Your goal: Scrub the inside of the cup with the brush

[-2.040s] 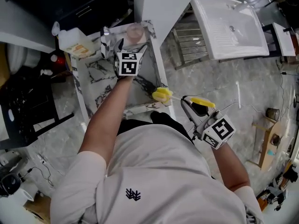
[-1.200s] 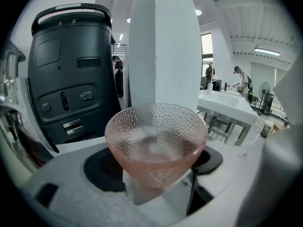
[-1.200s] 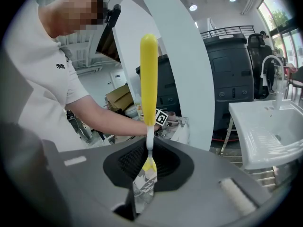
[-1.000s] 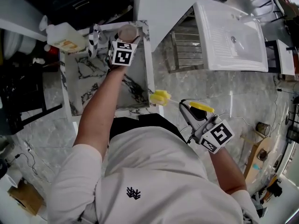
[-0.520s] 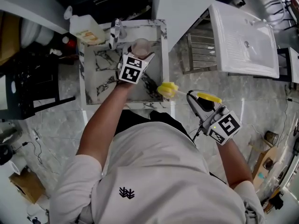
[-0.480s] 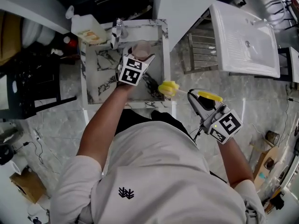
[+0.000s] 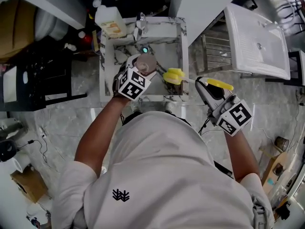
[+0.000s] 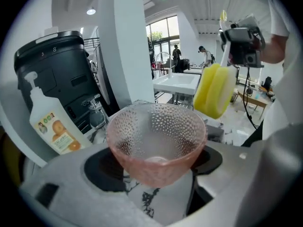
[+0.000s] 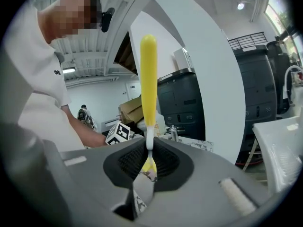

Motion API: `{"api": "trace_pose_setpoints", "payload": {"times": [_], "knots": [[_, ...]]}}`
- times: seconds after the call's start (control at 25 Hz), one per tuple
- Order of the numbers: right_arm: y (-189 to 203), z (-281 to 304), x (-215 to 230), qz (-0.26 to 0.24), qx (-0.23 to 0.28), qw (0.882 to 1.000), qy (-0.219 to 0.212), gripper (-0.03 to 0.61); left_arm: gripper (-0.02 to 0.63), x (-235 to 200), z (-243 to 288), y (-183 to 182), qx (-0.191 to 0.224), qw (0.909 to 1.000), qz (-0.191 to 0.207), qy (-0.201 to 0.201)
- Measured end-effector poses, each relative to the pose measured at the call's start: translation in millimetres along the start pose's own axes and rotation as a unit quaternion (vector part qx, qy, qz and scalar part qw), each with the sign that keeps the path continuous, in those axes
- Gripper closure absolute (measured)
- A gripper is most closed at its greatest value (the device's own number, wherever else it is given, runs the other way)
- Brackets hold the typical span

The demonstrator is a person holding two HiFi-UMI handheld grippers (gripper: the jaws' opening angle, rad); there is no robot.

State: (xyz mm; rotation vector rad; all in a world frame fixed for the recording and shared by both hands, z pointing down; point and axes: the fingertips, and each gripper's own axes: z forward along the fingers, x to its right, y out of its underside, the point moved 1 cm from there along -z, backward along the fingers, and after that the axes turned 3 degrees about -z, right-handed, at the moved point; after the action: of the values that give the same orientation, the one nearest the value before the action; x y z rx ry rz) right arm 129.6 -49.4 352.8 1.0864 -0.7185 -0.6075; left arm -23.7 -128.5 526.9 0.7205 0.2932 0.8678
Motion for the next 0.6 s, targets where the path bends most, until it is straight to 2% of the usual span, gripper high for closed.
{"api": "trace_pose_setpoints", "payload": {"times": [0.36,0.6], "knots": [[-46,39,-37,-0.019,0.037,0.998,-0.051,0.535,0.236,1,-35,31,-0.036,0.9985,0.041,0.008],[-38,77,-54,-0.032,0.018,0.995,-0.092,0.535,0.236,11,-35,33,-0.055,0.9954,0.076,0.021]]}}
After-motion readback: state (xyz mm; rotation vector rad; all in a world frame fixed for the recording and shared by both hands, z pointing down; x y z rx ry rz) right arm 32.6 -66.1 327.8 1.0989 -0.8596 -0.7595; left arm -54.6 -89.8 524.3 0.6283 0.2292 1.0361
